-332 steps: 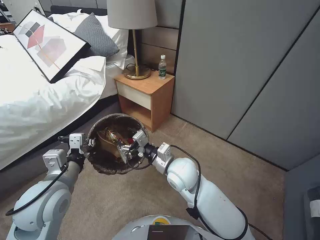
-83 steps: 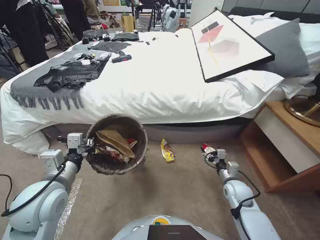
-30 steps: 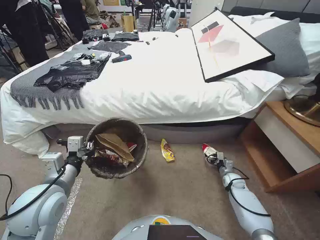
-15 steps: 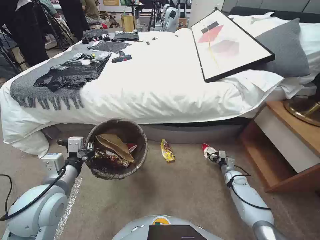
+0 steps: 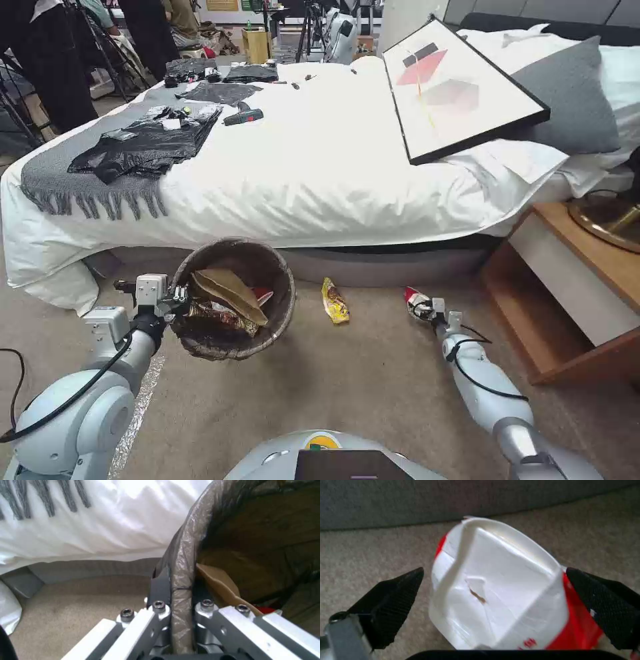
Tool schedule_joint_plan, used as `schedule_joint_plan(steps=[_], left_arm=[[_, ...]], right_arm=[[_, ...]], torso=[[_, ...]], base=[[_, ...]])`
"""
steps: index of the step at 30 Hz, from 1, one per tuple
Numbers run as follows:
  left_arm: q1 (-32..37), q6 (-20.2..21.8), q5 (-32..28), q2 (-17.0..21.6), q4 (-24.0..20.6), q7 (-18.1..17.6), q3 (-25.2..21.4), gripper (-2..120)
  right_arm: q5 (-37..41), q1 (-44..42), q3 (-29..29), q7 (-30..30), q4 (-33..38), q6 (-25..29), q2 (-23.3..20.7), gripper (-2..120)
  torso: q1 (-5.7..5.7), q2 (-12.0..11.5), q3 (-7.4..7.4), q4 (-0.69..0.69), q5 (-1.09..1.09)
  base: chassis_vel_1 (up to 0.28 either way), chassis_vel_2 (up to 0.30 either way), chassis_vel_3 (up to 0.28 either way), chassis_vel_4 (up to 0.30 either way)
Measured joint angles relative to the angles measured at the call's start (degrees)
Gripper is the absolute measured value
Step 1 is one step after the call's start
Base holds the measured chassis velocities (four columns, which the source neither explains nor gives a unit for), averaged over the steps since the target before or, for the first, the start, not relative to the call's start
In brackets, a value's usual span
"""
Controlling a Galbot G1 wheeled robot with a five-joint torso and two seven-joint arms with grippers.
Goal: Pick up the trash bin, then pick up the garbage from the floor and place it into the trash bin.
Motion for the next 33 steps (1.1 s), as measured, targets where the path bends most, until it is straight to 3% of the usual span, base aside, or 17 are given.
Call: schedule_joint_plan(steps=[18,31,33], left_arm=[[0.35,0.0,-0.2,0.39,0.0,0.14,-0.43,2],[0.27,0.0,-0.1,0.38,0.0,0.1,-0.13,2],[0.27,0.0,-0.09,0.38,0.0,0.09,-0.13,2]], right_arm=[[0.57,1.1,-0.47,0.55,-1.52,-2.63,0.77,98],[0.75,-0.53,-0.13,0.26,-0.57,-1.99,1.43,48],[0.72,-0.5,-0.13,0.25,-0.5,-1.98,1.47,46]], torso=[[0.0,0.0,0.0,-0.01,0.0],[0.0,0.0,-0.01,0.01,0.0],[0.0,0.0,-0.01,0.0,-0.01]], base=[[0.0,0.0,0.0,0.0],[0.0,0.0,0.0,0.0],[0.0,0.0,0.0,0.0]])
